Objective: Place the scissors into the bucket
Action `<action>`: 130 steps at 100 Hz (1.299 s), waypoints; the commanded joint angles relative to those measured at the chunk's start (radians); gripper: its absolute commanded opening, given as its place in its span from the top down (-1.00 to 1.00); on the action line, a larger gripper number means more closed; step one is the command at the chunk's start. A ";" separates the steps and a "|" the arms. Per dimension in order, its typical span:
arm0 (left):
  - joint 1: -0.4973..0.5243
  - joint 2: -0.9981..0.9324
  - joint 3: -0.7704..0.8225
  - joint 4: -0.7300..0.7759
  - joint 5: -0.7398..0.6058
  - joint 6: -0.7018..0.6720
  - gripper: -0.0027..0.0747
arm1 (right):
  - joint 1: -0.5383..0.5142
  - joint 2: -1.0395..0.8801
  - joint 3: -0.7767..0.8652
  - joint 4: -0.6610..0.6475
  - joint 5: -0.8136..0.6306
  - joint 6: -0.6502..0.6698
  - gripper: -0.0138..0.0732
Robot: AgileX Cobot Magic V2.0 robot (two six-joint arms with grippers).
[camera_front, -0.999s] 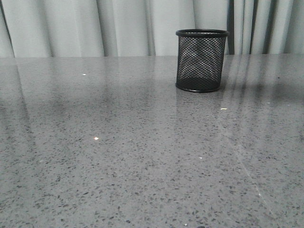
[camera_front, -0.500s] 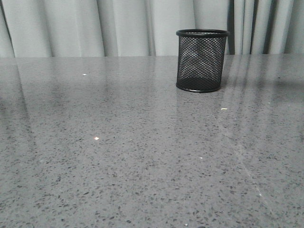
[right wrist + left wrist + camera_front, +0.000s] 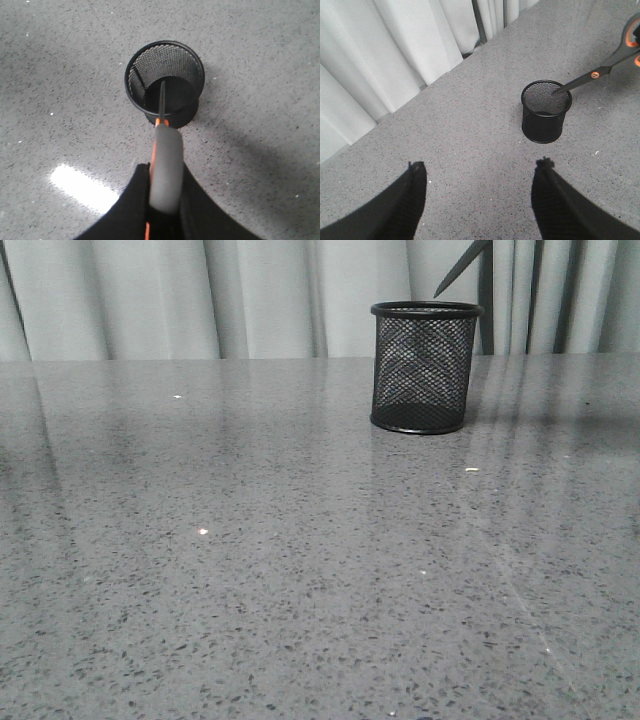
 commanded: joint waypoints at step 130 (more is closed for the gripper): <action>0.003 -0.026 -0.028 -0.053 -0.054 -0.012 -0.15 | 0.058 0.257 -0.229 -0.060 0.027 0.013 0.69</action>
